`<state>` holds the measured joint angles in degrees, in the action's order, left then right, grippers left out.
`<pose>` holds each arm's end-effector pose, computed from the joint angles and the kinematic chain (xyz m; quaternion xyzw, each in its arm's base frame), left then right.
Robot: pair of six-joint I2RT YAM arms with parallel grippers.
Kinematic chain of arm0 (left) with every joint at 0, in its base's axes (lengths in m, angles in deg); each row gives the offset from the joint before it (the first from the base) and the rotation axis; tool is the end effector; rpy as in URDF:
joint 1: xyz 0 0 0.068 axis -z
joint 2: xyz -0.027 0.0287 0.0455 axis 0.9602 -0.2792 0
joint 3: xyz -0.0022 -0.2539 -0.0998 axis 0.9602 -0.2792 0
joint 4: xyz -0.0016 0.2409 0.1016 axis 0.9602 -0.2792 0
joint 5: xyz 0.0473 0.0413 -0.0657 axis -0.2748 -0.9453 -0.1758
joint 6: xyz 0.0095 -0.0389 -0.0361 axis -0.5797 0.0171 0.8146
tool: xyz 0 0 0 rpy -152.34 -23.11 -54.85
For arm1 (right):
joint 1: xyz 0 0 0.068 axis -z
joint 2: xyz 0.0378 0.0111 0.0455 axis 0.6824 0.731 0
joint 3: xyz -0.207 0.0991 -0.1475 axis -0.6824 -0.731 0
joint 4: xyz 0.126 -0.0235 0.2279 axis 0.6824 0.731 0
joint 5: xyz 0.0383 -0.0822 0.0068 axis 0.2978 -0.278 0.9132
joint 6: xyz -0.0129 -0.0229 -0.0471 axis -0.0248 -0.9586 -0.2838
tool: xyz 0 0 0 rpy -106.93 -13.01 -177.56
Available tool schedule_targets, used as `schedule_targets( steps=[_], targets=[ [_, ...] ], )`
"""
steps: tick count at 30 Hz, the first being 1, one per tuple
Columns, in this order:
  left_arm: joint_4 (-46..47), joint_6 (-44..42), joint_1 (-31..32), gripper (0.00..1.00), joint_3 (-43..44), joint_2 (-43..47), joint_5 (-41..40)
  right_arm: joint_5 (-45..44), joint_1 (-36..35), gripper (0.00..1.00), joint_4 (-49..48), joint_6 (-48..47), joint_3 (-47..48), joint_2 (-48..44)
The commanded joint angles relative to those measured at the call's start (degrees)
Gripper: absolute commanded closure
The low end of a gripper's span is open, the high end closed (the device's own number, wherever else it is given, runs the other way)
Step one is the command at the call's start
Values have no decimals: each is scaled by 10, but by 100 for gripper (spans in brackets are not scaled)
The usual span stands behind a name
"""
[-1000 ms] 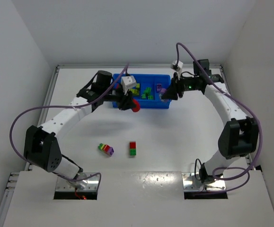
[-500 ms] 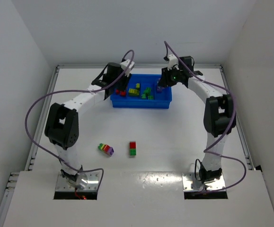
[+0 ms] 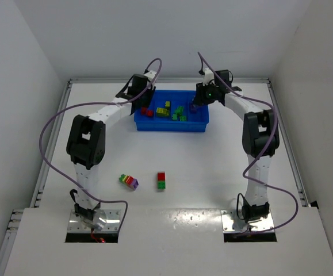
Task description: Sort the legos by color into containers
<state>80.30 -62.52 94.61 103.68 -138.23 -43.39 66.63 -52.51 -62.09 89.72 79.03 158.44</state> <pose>0.4450 -0.1631 0.2423 0.1394 0.8703 -0.0051 0.4723 0.4851 0.0938 0.1958 -0.1178 0.8917 0.2103 0.3832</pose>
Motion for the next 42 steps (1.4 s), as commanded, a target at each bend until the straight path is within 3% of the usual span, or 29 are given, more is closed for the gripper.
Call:
schedule_targets(
  steps=[1, 2, 6, 9, 13, 16, 18, 20, 21, 22, 25, 28, 29, 32, 37, 42],
  targets=[
    [4, 15, -10, 67, 22, 1, 13, -10, 0, 59, -19, 3, 28, 5],
    [4, 15, -10, 55, 22, -5, 13, -10, 0, 56, -19, 3, 28, 5],
    [4, 34, -10, 29, 28, -5, 13, -17, 0, 32, -19, -8, 33, 10],
    [35, 48, -16, 27, 7, 23, 54, 21, 0, 27, -26, -8, 23, -18],
    [131, 54, -26, 27, -101, 128, 169, 125, 10, 26, -26, -3, -27, -113],
    [144, 11, -26, 27, -175, 211, 307, 231, 17, 26, -33, -55, -111, -222],
    [79, -34, -31, 28, -192, 249, 466, 302, 17, 26, 54, -162, -150, -265],
    [-29, -170, -25, 28, -174, 256, 600, 326, 10, 26, 143, -299, -174, -309],
    [-149, -221, -18, 28, -163, 263, 617, 326, 9, 26, 207, -327, -186, -322],
    [-204, -265, -11, 28, -155, 263, 628, 320, 9, 26, 224, -339, -200, -332],
    [-373, -499, 25, 28, -149, 268, 622, 291, 16, 25, 245, -345, -283, -385],
    [-516, -655, 69, 28, -144, 251, 571, 230, 16, 24, 193, -318, -344, -469],
    [-542, -745, 78, 28, -144, 244, 558, 215, 16, 24, 180, -310, -379, -491],
    [-593, -851, 113, 29, -149, 226, 527, 167, 22, 24, 162, -296, -416, -551],
    [-571, -1038, 152, 32, -172, 198, 501, 75, 33, 24, 118, -284, -458, -642],
    [-600, -1223, 170, 34, -159, 138, 501, 13, 38, 24, 144, -278, -458, -705]
  ],
)
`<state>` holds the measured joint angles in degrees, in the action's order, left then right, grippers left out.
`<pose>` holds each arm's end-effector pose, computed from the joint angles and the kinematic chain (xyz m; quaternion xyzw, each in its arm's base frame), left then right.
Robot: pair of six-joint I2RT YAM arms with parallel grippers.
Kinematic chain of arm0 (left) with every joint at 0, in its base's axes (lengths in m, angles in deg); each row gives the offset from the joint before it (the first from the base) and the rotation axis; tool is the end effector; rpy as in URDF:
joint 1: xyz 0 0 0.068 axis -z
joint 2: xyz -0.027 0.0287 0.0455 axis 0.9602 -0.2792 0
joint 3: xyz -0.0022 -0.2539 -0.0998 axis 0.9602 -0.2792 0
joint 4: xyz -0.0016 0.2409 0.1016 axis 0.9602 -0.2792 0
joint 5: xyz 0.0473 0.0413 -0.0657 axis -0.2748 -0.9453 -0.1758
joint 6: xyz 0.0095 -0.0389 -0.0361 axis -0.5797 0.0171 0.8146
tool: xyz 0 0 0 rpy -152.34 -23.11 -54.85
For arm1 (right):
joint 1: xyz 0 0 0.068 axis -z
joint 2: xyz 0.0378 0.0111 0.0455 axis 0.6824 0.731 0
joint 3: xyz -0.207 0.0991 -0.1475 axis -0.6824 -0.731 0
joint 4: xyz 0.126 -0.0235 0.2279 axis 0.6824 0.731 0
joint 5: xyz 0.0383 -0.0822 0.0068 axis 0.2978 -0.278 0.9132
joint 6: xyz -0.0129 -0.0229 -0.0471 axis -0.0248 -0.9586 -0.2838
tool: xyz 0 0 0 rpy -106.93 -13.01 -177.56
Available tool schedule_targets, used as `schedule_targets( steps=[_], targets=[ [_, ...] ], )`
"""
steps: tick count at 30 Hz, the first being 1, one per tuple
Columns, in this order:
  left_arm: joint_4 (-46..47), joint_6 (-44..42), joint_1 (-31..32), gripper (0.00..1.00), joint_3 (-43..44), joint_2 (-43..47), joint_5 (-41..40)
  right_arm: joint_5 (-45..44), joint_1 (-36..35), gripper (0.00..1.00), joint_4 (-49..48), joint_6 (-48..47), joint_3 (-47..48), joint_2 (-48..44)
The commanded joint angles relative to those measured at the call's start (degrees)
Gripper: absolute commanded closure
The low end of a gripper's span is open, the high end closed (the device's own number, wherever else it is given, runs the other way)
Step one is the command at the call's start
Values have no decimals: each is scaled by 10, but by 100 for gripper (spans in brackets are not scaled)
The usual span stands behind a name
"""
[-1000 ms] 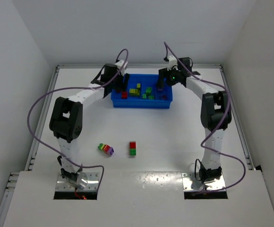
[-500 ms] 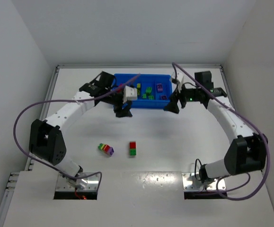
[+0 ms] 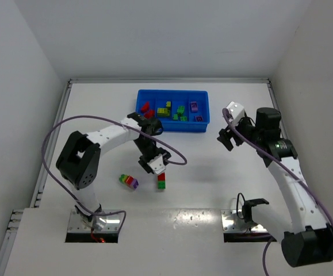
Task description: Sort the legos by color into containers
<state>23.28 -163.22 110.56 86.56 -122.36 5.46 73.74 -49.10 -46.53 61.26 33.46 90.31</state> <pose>0.2339 -0.2031 0.2194 0.8808 0.3303 -0.2946 0.1685 0.2078 0.0388 0.3078 -0.3352 0.7982 0.1375 0.4813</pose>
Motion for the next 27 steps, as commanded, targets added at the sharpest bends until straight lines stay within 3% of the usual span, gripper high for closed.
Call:
schedule_targets(
  steps=[1, 8, 22, 24, 27],
  targets=[
    [-29, -234, 16, 36, 12, -27, 13, -63, 10, 24, -6, 7, -2, -41],
    [-77, -332, 48, 36, 69, -93, 1, -94, 10, 24, 24, 38, 3, -91],
    [-77, -391, 59, 37, 38, -127, -62, -121, 15, 24, 43, 38, 3, -113],
    [-72, -391, 59, 40, 31, -127, -67, -121, 15, 24, 43, 38, 3, -107],
    [-57, -385, 53, 51, 31, -132, -59, -116, 15, 24, 38, 38, 3, -102]
  ],
)
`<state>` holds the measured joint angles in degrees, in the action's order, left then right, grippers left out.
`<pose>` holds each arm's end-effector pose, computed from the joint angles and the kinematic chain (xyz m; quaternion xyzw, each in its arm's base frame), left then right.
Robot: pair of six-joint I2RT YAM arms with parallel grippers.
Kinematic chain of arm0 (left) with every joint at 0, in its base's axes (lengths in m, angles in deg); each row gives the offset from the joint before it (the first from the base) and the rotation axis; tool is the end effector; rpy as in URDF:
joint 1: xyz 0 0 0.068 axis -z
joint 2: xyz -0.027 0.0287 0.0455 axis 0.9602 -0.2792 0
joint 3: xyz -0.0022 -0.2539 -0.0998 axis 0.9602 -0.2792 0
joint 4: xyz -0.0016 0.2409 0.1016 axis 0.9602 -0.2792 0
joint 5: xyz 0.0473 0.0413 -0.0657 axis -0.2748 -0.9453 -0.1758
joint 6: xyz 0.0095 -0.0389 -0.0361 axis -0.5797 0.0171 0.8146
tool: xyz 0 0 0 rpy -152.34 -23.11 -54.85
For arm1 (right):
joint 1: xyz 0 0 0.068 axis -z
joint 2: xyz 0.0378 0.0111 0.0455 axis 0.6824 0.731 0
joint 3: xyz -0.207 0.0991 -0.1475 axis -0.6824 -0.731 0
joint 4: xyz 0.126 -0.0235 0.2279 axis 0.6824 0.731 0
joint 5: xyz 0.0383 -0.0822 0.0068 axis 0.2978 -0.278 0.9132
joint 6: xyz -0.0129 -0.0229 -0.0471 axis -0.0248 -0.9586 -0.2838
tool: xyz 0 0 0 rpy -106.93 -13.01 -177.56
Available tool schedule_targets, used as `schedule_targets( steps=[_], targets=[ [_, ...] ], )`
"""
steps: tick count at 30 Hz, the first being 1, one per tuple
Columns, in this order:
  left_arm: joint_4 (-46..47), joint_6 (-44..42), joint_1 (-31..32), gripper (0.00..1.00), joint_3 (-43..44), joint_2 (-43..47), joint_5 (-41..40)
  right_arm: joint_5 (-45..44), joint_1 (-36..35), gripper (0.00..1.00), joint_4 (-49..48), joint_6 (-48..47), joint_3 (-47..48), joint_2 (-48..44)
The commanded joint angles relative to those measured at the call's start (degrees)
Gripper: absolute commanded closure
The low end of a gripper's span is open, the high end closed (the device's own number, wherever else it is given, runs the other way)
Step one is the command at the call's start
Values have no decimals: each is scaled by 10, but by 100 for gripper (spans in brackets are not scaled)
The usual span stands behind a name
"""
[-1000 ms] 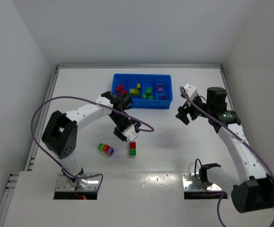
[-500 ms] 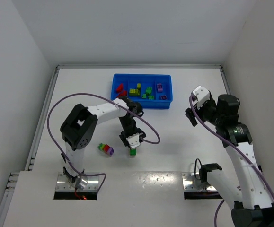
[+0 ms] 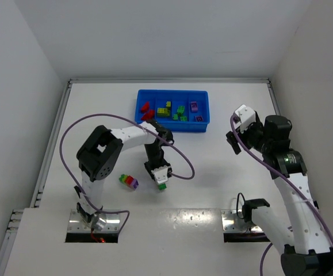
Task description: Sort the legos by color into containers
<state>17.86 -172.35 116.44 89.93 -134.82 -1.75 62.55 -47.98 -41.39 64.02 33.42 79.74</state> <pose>0.2273 -0.2352 0.1668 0.9179 0.2475 -0.3073 0.0412 0.1685 0.0249 0.3295 -0.2689 0.8122 0.0500 0.5153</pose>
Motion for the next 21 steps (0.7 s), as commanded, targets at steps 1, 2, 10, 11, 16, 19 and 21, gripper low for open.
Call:
schedule_targets(
  steps=[1, 2, 10, 11, 16, 19, 21],
  targets=[
    [2, -288, -6, 58, -3, -8, 21, -4, 4, 24, -18, 11, 3, 4],
    [10, -277, -6, 61, -3, -8, 21, -4, 4, 24, -19, 11, 3, 9],
    [105, 10, -30, 80, 3, 62, 172, 85, 4, 24, -41, 37, -13, 41],
    [165, 79, -30, 82, 3, 88, 187, 110, 4, 24, -47, 37, -13, 50],
    [310, 480, -79, 83, 3, 139, 236, 293, 4, 22, -121, 75, -19, 110],
    [378, 629, -100, 83, -25, 176, 252, 366, -2, 22, -189, 102, 0, 169],
    [411, 678, -106, 83, -46, 194, 258, 442, -8, 22, -178, 109, 46, 243]
  ],
)
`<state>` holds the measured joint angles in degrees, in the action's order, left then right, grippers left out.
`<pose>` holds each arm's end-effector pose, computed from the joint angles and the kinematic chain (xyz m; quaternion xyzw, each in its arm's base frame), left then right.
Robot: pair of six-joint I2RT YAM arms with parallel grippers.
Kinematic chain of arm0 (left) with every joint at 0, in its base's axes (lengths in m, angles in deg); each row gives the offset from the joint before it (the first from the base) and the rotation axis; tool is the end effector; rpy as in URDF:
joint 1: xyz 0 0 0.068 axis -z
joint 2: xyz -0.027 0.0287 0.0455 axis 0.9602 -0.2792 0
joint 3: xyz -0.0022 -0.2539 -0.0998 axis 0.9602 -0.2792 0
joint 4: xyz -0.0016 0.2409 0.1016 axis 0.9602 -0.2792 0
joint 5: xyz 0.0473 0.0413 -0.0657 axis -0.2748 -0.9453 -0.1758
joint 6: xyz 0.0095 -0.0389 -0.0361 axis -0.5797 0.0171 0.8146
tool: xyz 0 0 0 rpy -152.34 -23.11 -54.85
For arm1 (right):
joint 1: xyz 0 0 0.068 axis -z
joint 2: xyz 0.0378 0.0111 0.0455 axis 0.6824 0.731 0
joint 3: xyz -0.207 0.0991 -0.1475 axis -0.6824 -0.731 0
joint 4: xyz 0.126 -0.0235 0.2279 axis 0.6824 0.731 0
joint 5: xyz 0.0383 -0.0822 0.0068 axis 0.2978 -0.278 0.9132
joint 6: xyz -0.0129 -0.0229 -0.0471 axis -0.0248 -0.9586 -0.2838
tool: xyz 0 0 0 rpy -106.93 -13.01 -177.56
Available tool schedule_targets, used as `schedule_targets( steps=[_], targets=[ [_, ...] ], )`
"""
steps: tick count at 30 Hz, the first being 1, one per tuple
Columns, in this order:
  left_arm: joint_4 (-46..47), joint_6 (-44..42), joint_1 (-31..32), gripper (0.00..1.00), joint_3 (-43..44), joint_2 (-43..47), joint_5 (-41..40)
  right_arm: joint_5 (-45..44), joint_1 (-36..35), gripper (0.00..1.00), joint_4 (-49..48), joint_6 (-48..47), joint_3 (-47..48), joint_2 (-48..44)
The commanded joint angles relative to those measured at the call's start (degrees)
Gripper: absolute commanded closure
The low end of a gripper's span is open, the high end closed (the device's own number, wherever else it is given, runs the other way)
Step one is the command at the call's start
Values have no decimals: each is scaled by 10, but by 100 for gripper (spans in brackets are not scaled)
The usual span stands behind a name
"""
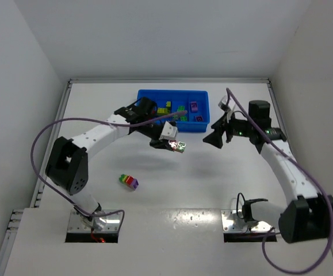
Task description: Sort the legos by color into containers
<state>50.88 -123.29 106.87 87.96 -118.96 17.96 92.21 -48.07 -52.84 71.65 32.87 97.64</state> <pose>0.2773 -0.2141 0.2609 0.7215 0.4953 -0.3498 0.3343 0.2318 0.0463 0.2915 -0.3129 0.7777 0.3162 0.4441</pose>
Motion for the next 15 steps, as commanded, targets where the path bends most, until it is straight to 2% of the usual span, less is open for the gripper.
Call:
schedule_targets(
  steps=[1, 2, 6, 9, 12, 15],
  targets=[
    [80, 221, -10, 83, -26, 44, 67, 167, -7, 22, -58, 38, 67, 88],
    [86, 237, -10, 83, -26, 51, 75, 202, -7, 22, -64, 53, 75, 105],
    [86, 310, -23, 82, -3, 35, 134, 235, -13, 22, -103, 61, 94, 137],
    [86, 363, -28, 82, 28, 17, 156, 269, -24, 24, -44, 18, 140, 182],
    [86, 382, -35, 82, 41, 4, 163, 287, -38, 24, -3, 1, 166, 203],
    [86, 387, -41, 82, 48, -6, 169, 299, -49, 24, 69, -62, 197, 208]
  ],
)
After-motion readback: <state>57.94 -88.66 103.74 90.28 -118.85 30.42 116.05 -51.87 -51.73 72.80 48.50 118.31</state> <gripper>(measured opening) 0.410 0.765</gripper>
